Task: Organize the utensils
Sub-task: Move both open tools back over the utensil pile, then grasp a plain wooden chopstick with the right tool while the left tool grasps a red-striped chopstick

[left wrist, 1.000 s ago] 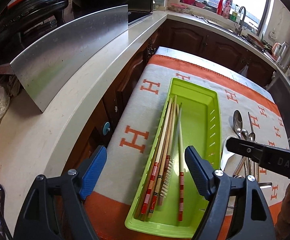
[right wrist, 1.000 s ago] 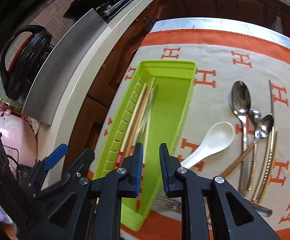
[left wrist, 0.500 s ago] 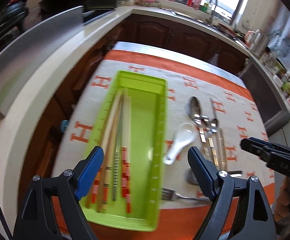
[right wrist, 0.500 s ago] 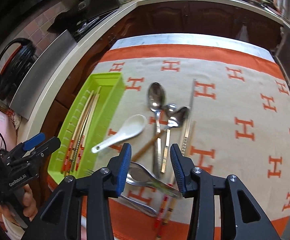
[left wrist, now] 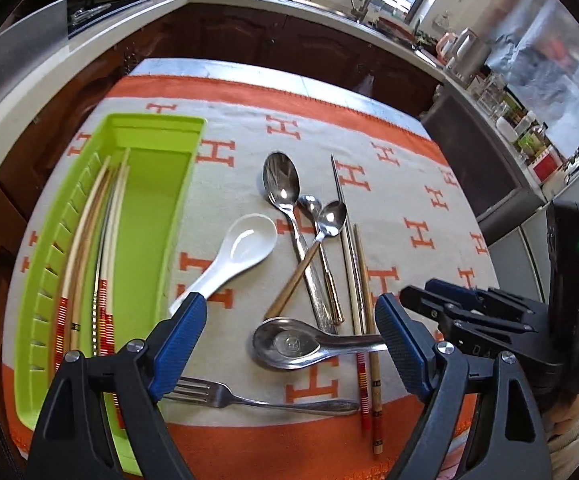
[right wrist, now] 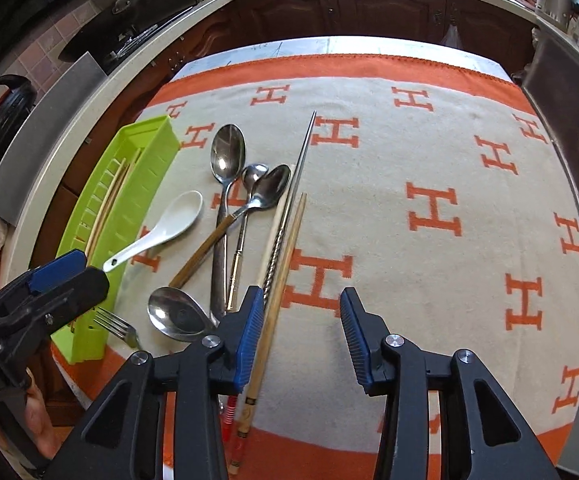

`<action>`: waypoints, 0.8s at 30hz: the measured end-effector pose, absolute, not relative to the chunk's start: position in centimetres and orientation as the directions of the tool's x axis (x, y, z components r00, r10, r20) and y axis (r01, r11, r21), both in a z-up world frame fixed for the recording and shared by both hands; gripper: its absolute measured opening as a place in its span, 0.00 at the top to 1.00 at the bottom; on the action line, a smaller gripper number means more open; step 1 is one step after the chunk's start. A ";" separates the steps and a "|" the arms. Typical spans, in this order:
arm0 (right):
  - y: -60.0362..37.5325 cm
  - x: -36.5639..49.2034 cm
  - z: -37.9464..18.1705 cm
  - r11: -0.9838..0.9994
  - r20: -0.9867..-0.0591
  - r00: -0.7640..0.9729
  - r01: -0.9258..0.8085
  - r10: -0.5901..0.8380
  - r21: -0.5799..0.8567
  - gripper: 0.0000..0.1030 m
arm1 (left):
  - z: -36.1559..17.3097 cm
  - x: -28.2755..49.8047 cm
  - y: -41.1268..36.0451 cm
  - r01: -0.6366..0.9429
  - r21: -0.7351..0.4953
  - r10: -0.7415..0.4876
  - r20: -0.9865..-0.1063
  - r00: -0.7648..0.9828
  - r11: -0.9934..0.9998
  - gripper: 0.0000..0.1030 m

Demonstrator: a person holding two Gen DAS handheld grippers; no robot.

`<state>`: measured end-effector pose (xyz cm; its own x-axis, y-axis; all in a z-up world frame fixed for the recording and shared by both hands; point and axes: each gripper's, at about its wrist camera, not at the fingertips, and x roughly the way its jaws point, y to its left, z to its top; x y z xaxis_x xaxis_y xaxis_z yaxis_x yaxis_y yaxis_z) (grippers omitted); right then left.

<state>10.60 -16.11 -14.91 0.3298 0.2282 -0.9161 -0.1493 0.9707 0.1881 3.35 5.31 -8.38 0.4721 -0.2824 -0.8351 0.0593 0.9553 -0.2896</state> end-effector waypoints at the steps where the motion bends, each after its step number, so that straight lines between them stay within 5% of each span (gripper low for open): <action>1: -16.1 10.8 -15.3 0.970 -0.918 0.325 -0.151 0.228 0.188 0.64 | -8.7 3.4 4.9 0.062 -0.277 -0.273 -0.844 0.461 0.959 0.18; 6: -15.6 11.6 -17.9 0.966 -0.933 0.275 -0.176 0.232 0.188 0.74 | -9.2 3.4 4.2 0.079 -0.203 -0.216 -0.865 0.453 0.976 0.18; 15: -12.9 9.6 -19.2 0.951 -0.947 0.225 -0.260 0.231 0.170 0.75 | -10.0 4.1 5.0 0.054 -0.195 -0.198 -0.878 0.435 0.979 0.18; 24: -10.5 7.4 -19.3 0.957 -0.947 0.316 -0.288 0.060 -0.035 0.87 | -10.3 4.3 4.9 0.064 -0.197 -0.206 -0.878 0.433 0.978 0.18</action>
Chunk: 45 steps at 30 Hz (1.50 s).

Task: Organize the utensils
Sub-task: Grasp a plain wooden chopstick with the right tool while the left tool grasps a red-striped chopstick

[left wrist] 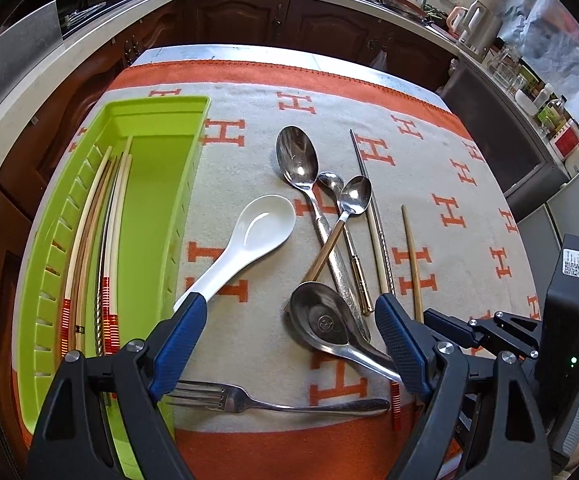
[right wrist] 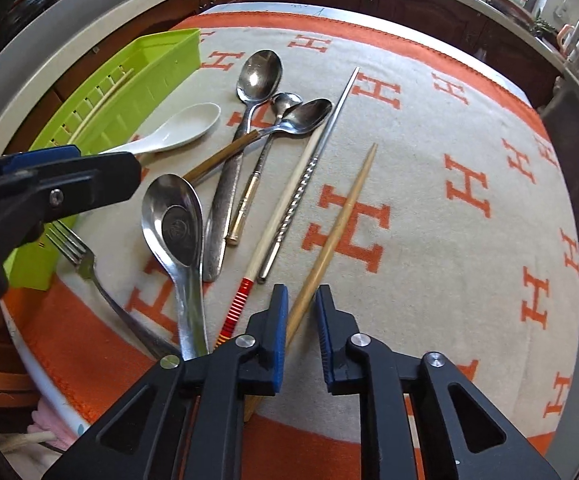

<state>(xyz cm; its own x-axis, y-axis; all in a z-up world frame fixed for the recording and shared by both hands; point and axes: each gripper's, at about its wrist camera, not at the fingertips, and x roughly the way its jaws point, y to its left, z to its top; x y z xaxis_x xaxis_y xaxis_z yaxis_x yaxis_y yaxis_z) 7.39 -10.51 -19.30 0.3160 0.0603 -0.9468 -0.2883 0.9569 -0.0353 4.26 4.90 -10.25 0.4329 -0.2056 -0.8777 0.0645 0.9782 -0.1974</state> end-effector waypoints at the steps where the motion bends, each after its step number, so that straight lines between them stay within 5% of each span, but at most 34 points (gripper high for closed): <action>1: -10.6 7.4 -19.3 0.960 -0.946 0.319 -0.278 0.053 -0.040 0.87 | -10.3 4.3 4.8 0.070 -0.196 -0.207 -0.878 0.432 0.978 0.18; 11: -16.0 10.4 -19.0 0.995 -0.929 0.370 -0.101 0.015 -0.024 0.94 | -10.3 5.5 1.8 0.156 -0.202 -0.250 -0.875 0.416 0.967 0.19; 20: -23.1 10.8 -18.9 0.973 -0.917 0.353 0.064 0.187 0.223 0.94 | -11.3 10.0 -1.4 0.203 -0.303 -0.356 -0.879 0.318 0.931 0.56; 25: -24.5 10.6 -19.1 0.956 -0.907 0.351 0.085 0.234 0.280 0.94 | -12.7 12.3 -2.6 0.170 -0.332 -0.367 -0.898 0.245 0.928 0.89; 45: -25.3 10.0 -19.4 0.935 -0.882 0.365 0.074 0.298 0.346 0.94 | -15.0 11.9 -3.0 0.164 -0.292 -0.322 -0.926 0.199 0.942 0.90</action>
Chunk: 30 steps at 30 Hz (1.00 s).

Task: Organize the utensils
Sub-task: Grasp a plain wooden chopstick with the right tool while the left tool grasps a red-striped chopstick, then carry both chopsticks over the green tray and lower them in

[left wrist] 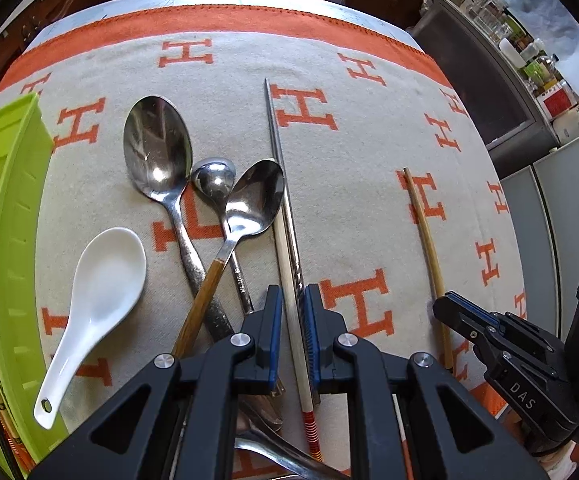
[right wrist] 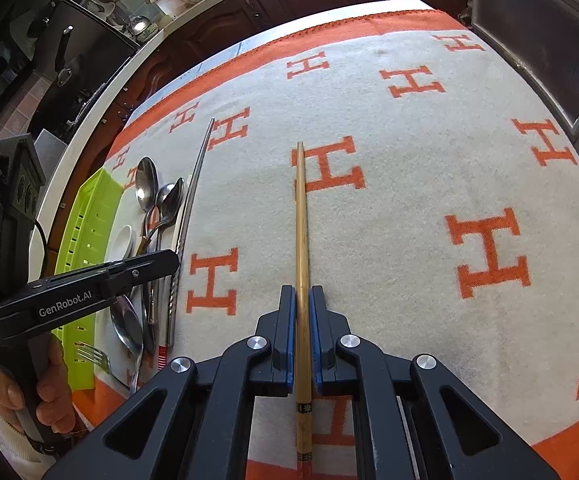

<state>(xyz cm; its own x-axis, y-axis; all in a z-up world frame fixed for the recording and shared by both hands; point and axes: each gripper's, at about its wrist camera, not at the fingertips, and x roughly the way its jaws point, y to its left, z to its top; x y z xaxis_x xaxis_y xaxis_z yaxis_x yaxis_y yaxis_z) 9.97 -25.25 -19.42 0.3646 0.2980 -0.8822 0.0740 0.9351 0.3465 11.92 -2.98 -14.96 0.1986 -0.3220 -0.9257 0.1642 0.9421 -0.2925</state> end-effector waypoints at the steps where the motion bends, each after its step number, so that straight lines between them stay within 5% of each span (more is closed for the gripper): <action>1: -25.2 10.0 -19.4 0.936 -0.882 0.365 0.072 0.298 0.346 0.94 | -15.0 11.8 -2.9 0.161 -0.293 -0.322 -0.926 0.199 0.942 0.89; 24: -25.3 9.5 -19.4 0.934 -0.875 0.378 0.064 0.303 0.351 0.94 | -14.8 11.9 -7.7 0.270 -0.217 -0.282 -0.932 0.230 0.938 0.88; 30: -25.3 9.4 -19.4 0.932 -0.873 0.377 0.065 0.308 0.357 0.94 | -14.7 11.8 -6.9 0.221 -0.262 -0.313 -0.920 0.236 0.939 0.97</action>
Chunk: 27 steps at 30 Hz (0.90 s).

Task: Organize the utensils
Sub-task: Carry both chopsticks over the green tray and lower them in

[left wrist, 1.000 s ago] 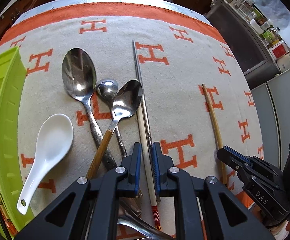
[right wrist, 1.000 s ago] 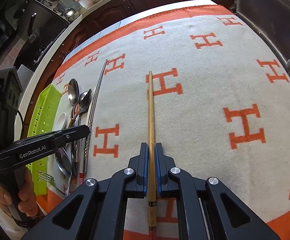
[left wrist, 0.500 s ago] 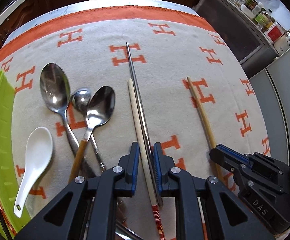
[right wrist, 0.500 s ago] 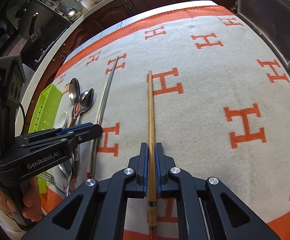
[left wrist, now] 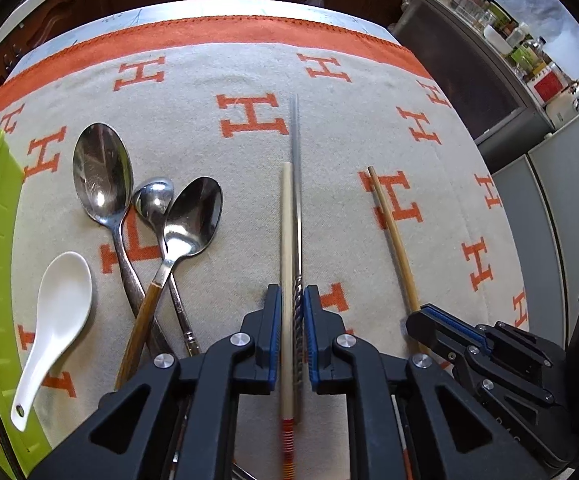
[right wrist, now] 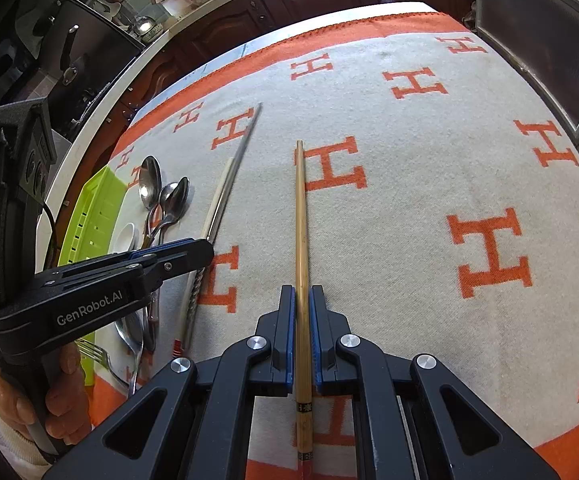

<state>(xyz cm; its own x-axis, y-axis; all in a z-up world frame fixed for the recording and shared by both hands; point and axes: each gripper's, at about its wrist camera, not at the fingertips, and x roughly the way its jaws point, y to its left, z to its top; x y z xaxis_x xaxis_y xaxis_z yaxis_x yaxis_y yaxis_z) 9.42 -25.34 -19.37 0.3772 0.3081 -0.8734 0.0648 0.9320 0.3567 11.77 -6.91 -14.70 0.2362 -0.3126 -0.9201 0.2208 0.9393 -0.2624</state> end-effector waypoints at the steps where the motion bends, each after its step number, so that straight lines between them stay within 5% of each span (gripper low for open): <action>1: -25.4 9.4 -19.4 0.931 -0.873 0.377 0.065 0.310 0.359 0.94 | -14.5 11.7 -6.8 0.217 -0.275 -0.325 -0.914 0.242 0.937 0.97; 16: -25.5 9.1 -17.5 0.917 -0.855 0.389 0.056 0.344 0.394 0.94 | -8.6 9.4 -3.6 0.199 -0.356 -0.405 -0.849 0.339 0.913 0.97; 27: -18.9 9.5 -10.5 0.877 -0.787 0.393 -0.138 0.475 0.460 0.94 | -0.3 4.7 5.3 0.124 -0.377 -0.385 -0.771 0.506 0.918 0.97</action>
<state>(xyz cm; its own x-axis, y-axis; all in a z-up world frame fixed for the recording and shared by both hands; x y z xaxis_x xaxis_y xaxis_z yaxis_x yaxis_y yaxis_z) 9.50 -18.90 -10.47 0.3928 0.4751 -0.7874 -0.1376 0.8770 0.4605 4.73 5.34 -0.30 0.5063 -0.3855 -0.7714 0.1243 0.9178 -0.3771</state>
